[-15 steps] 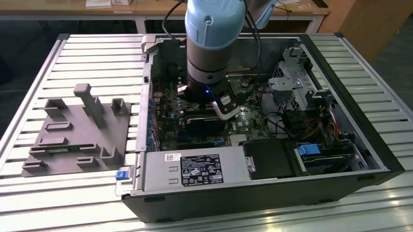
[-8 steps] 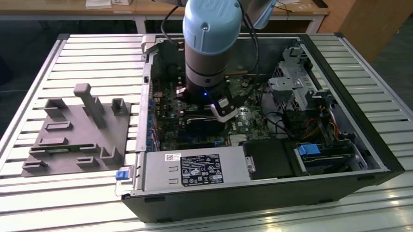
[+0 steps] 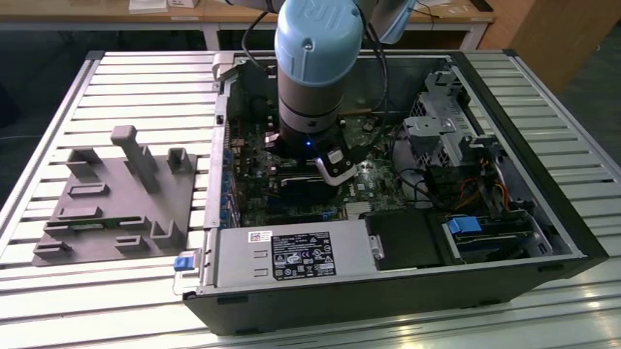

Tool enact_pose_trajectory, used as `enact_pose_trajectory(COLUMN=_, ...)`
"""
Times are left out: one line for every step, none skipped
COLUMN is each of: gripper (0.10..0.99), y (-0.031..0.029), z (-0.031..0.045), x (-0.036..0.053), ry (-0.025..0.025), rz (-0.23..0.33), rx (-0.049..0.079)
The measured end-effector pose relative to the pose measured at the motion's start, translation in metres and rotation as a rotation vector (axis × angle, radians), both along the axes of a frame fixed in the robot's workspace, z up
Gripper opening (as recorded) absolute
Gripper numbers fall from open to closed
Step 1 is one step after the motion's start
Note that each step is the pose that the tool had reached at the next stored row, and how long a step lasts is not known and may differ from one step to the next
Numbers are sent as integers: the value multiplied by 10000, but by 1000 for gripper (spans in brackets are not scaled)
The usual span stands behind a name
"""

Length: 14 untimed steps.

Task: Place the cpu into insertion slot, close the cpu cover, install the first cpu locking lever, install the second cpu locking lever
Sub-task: 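Install the second cpu locking lever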

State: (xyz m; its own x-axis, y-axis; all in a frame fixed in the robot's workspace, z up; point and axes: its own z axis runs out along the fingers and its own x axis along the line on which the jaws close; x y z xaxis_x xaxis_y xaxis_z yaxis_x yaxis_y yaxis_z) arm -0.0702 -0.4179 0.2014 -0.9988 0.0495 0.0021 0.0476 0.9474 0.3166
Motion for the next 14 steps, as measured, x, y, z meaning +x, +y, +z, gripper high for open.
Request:
enact_pose_trajectory(gripper=118, y=0, z=-2, x=0, ry=-1, rz=0, rx=3)
enact_pose_trajectory(gripper=118, y=1, z=-8, x=-2, ry=-3, rz=-1, rx=6)
enact_pose_trajectory(gripper=118, y=1, z=-11, x=-6, ry=-2, rz=-2, rx=5)
enact_pose_trajectory(gripper=118, y=2, z=-15, x=-10, ry=-1, rz=-2, rx=3)
enact_pose_trajectory(gripper=118, y=4, z=-20, x=-11, ry=0, rz=0, rx=3)
enact_pose_trajectory(gripper=118, y=8, z=-25, x=-11, ry=0, rz=0, rx=2)
enact_pose_trajectory(gripper=118, y=13, z=-30, x=-11, ry=-1, rz=0, rx=3)
enact_pose_trajectory(gripper=118, y=18, z=-35, x=-12, ry=-1, rz=0, rx=5)
enact_pose_trajectory(gripper=118, y=22, z=-39, x=-14, ry=-1, rz=-1, rx=6)
enact_pose_trajectory(gripper=118, y=26, z=-43, x=-17, ry=-1, rz=-1, rx=6)
enact_pose_trajectory(gripper=118, y=29, z=-46, x=-23, ry=0, rz=0, rx=9)
enact_pose_trajectory(gripper=118, y=32, z=-49, x=-30, ry=0, rz=0, rx=11)
enact_pose_trajectory(gripper=118, y=35, z=-52, x=-36, ry=0, rz=0, rx=14)
enact_pose_trajectory(gripper=118, y=39, z=-57, x=-41, ry=0, rz=-1, rx=17)
